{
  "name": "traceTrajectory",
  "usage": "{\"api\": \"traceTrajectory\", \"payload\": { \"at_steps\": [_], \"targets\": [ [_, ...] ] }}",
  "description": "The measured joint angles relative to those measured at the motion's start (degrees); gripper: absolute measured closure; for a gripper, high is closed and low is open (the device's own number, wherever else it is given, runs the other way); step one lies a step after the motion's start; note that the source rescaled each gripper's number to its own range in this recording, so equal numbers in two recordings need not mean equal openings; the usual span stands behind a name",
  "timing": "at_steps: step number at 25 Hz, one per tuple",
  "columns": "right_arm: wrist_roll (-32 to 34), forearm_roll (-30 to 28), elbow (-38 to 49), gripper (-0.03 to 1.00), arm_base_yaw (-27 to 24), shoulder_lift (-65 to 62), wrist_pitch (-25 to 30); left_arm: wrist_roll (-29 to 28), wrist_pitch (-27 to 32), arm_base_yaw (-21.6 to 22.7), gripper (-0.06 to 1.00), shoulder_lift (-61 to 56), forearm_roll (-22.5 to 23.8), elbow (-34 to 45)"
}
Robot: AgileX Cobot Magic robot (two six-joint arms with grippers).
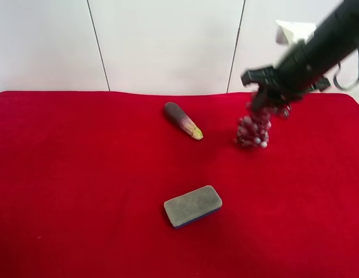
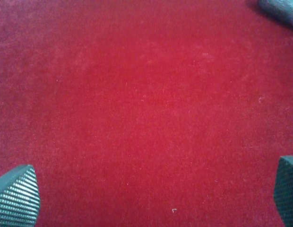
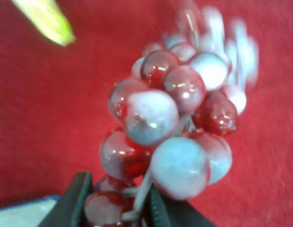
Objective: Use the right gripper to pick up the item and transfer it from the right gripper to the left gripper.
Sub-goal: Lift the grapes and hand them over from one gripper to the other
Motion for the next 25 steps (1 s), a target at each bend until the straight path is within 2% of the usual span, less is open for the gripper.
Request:
{"api": "traceTrajectory", "payload": {
  "at_steps": [8, 13, 25],
  "targets": [
    [-0.8, 3.1, -13.1, 0.95, 1.9, 0.4, 6.6, 0.0, 0.0, 0.0, -0.06, 0.0, 0.0, 0.0],
    [-3.5, 7.8, -17.6, 0.95, 1.9, 0.4, 9.1, 0.0, 0.0, 0.0, -0.06, 0.0, 0.0, 0.0],
    [-19.2, 27.9, -18.1, 0.95, 1.9, 2.2, 10.7, 0.0, 0.0, 0.0, -0.06, 0.0, 0.0, 0.0]
  ]
}}
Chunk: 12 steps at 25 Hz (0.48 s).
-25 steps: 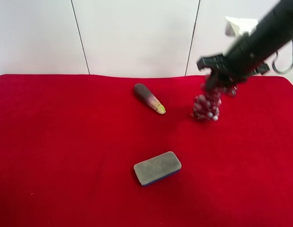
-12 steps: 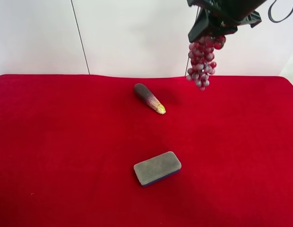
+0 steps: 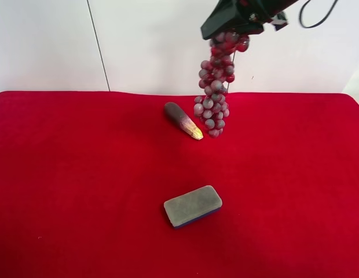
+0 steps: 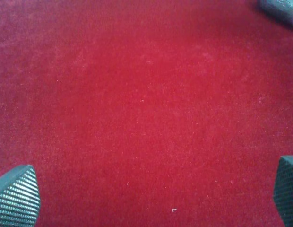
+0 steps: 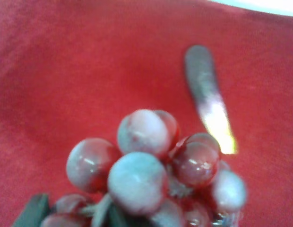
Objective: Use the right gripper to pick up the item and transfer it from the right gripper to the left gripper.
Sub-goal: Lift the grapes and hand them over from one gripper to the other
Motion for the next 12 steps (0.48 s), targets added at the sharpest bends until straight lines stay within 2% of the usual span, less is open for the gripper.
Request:
{"api": "traceTrajectory", "payload": {
  "at_steps": [6, 12],
  "targets": [
    [-9.0, 12.1, 0.0, 0.95, 0.4, 6.0, 1.4, 0.0, 0.0, 0.0, -0.06, 0.0, 0.0, 0.0],
    [-12.8, 15.3, -3.3, 0.95, 6.8, 9.7, 1.5, 0.0, 0.0, 0.0, -0.06, 0.0, 0.0, 0.0]
  ]
}}
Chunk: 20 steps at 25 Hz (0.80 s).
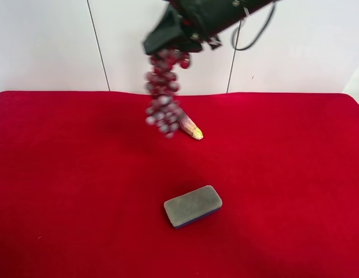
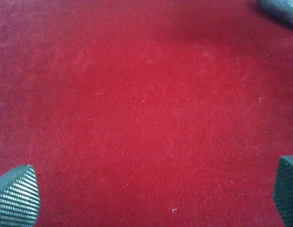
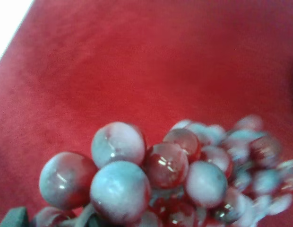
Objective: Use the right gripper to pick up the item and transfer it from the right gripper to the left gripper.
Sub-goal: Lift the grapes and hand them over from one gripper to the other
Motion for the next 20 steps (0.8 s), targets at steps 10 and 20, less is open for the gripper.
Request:
{"api": "traceTrajectory", "payload": {
  "at_steps": [10, 20],
  "targets": [
    [0.3, 0.7, -7.3, 0.95, 8.2, 1.4, 0.6, 0.0, 0.0, 0.0, -0.06, 0.0, 0.0, 0.0],
    [1.7, -0.9, -7.3, 0.95, 8.3, 1.6, 0.6, 0.0, 0.0, 0.0, -0.06, 0.0, 0.0, 0.0]
  ]
}}
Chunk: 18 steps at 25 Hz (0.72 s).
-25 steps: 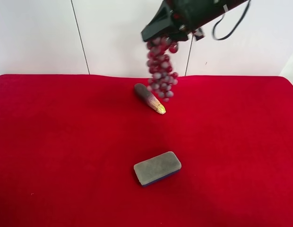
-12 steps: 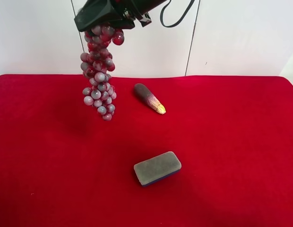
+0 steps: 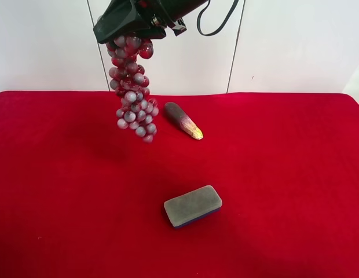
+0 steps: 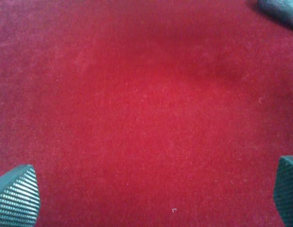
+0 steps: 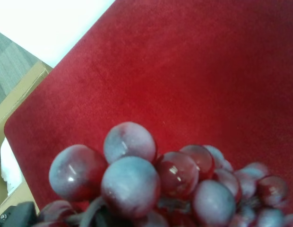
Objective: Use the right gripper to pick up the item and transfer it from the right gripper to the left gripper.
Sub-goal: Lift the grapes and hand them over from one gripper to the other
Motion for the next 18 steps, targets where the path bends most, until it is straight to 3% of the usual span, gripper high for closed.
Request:
{"api": "traceTrajectory", "payload": {
  "at_steps": [15, 18],
  "targets": [
    [0.0, 0.0, 0.0, 0.95, 0.0, 0.0, 0.0, -0.1, 0.0, 0.0, -0.06, 0.0, 0.0, 0.0],
    [0.0, 0.0, 0.0, 0.95, 0.0, 0.0, 0.0, 0.0, -1.3, 0.0, -0.06, 0.0, -1.8, -0.4]
  ]
}}
